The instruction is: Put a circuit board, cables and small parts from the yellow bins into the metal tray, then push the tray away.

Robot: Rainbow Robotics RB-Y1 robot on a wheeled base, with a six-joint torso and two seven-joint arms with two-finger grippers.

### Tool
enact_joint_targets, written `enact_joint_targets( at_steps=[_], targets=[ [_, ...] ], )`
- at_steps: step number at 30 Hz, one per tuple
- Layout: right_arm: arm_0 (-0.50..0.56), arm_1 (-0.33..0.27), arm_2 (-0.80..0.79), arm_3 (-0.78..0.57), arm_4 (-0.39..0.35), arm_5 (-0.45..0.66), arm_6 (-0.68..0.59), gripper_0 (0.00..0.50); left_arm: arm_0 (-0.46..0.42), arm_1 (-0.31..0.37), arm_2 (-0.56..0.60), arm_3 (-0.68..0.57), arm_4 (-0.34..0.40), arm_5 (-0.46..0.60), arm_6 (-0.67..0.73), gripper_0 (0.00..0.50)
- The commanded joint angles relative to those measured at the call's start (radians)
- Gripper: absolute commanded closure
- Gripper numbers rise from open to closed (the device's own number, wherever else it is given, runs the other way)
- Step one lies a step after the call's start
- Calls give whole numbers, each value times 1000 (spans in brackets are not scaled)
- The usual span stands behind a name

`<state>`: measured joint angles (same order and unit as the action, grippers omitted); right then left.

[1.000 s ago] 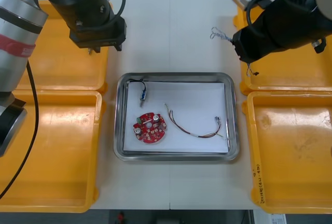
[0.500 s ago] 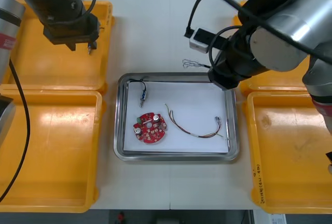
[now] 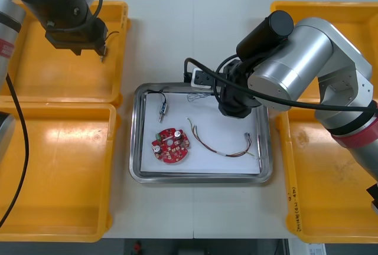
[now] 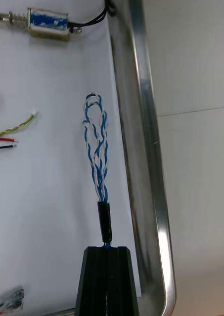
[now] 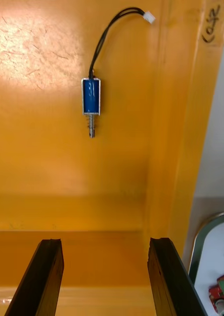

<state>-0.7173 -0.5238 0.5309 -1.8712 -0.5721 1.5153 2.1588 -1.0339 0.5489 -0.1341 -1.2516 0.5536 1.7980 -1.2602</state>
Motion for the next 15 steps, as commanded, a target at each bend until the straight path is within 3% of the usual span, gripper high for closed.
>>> enact_joint_targets(
  at_steps=[1,8,15],
  targets=[
    [12,13,6,23,1,-14,47,500,-21,39,42,52,-34,-75,-44,0],
    [25,11,9,86,5,-49,136,500,-23,37,44,127,-44,-195,-96,0],
    [42,7,40,98,3,-49,141,500,-21,36,44,167,-41,-289,-107,0]
  ],
)
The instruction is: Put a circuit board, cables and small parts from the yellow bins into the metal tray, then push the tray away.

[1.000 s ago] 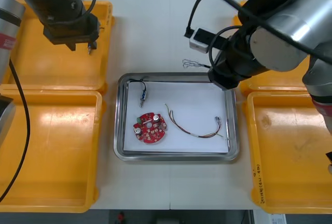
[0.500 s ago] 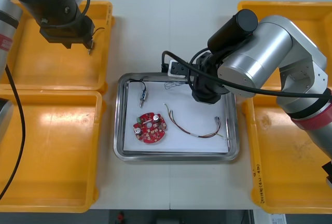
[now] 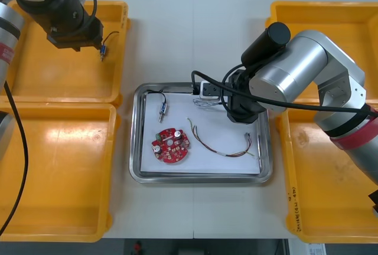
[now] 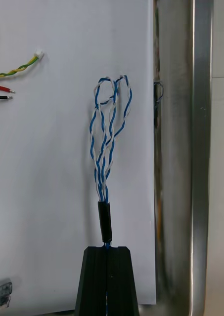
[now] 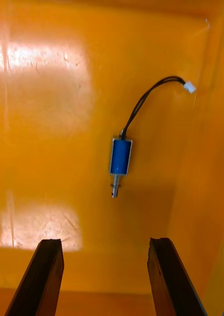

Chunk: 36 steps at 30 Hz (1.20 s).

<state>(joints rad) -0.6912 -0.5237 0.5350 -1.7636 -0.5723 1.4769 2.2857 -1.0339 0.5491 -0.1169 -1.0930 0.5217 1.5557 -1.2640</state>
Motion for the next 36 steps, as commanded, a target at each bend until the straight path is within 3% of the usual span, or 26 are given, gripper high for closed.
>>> enact_joint_targets(
  at_steps=[1,3,6,7,8,9,26,30,36],
  targets=[
    [16,5,39,-8,3,-10,15,500,-21,37,26,12,-8,-52,-103,0],
    [18,5,42,-8,3,-10,17,500,-21,35,26,33,0,-75,-106,0],
    [22,5,42,-10,0,-10,12,391,-21,35,26,61,12,-103,-109,0],
    [22,5,42,-10,-3,-10,12,118,-21,37,26,84,21,-126,-112,0],
    [22,5,42,-10,-3,-10,12,118,-21,37,26,84,21,-126,-112,0],
    [22,5,43,-11,-9,-12,11,0,-21,35,26,107,31,-147,-115,0],
    [22,5,42,-74,0,-6,2,0,-20,12,28,205,75,-284,-114,0],
    [22,8,25,-109,22,40,-6,0,-20,3,28,229,80,-316,-117,0],
    [25,71,-76,-162,45,220,-23,0,-20,-15,26,246,86,-361,-115,0]
  ],
)
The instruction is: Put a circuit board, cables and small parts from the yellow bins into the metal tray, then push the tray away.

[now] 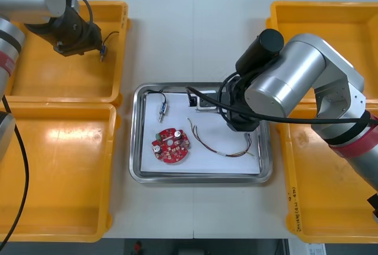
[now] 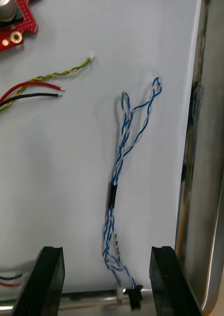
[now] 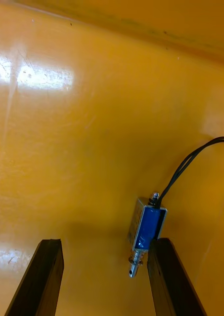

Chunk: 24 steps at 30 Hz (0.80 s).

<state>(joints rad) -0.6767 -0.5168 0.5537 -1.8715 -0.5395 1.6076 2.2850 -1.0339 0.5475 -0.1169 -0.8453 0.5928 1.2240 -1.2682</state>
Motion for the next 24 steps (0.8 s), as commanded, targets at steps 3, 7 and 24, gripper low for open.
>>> enact_joint_targets(
  at_steps=[3,7,24],
  targets=[
    [13,103,-172,-72,12,196,-33,0,-20,-21,26,-1,21,-38,-108,0],
    [17,127,-265,-118,18,312,-111,0,-20,-24,26,0,33,-43,-109,0],
    [189,55,-511,-448,79,312,-596,0,-11,-27,-66,22,48,-109,-96,0]
  ],
)
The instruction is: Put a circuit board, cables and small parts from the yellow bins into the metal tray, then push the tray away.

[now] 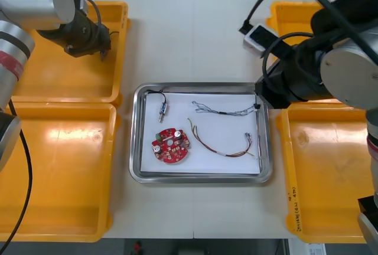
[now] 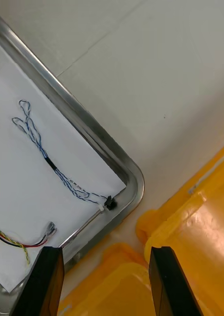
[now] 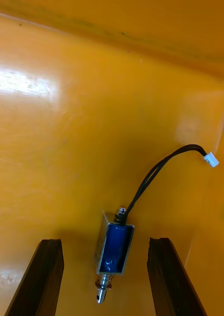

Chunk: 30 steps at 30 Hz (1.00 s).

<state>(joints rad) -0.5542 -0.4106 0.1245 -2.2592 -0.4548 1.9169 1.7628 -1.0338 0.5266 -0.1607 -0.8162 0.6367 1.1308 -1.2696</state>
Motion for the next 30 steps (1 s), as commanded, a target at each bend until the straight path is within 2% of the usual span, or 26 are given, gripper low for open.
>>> enact_joint_targets(
  at_steps=[1,7,16,19,20,21,22,23,30],
  targets=[
    [85,-59,-103,-68,-7,3,-101,0,-9,-7,-22,-8,1,-17,-97,0],
    [168,-100,-197,-85,-15,3,-217,0,11,-7,-40,-8,3,-52,-99,0],
    [292,-143,-382,-86,-44,3,-217,0,24,-7,-65,-8,6,-80,-96,0],
    [323,-154,-445,-86,-85,3,-215,0,26,-7,-65,-8,6,-80,-99,0],
    [333,-159,-468,-86,-100,3,-215,0,26,-8,-66,-8,6,-80,-99,74],
    [347,-163,-487,-85,-107,3,-215,0,26,-7,-66,-8,6,-80,-100,271],
    [353,-166,-493,-85,-108,3,-215,0,26,-8,-65,-8,6,-80,-102,368],
    [367,-172,-505,-83,-108,3,-215,0,26,-7,-65,-8,8,-80,-102,497],
    [419,-171,-545,-79,-116,3,-224,0,27,-7,-62,-8,12,-80,-93,500]
  ],
)
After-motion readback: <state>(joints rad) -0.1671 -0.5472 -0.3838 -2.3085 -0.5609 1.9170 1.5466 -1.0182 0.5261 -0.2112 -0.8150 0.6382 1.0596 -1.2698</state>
